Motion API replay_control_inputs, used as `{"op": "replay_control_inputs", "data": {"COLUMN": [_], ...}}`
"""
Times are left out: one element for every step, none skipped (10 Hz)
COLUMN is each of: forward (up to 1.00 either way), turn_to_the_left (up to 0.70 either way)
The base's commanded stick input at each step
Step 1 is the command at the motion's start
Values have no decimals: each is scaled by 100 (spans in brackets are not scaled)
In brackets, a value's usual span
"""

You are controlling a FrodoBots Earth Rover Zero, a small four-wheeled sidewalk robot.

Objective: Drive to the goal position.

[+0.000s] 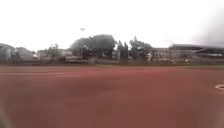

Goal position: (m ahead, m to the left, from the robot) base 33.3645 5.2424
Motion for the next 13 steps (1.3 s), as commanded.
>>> {"op": "replay_control_inputs", "data": {"forward": [70,70,70,70,70,70,70,70,70,70,70,70,70], "turn_to_the_left": [0,0,0,0,0,0,0,0,0,0,0,0,0]}}
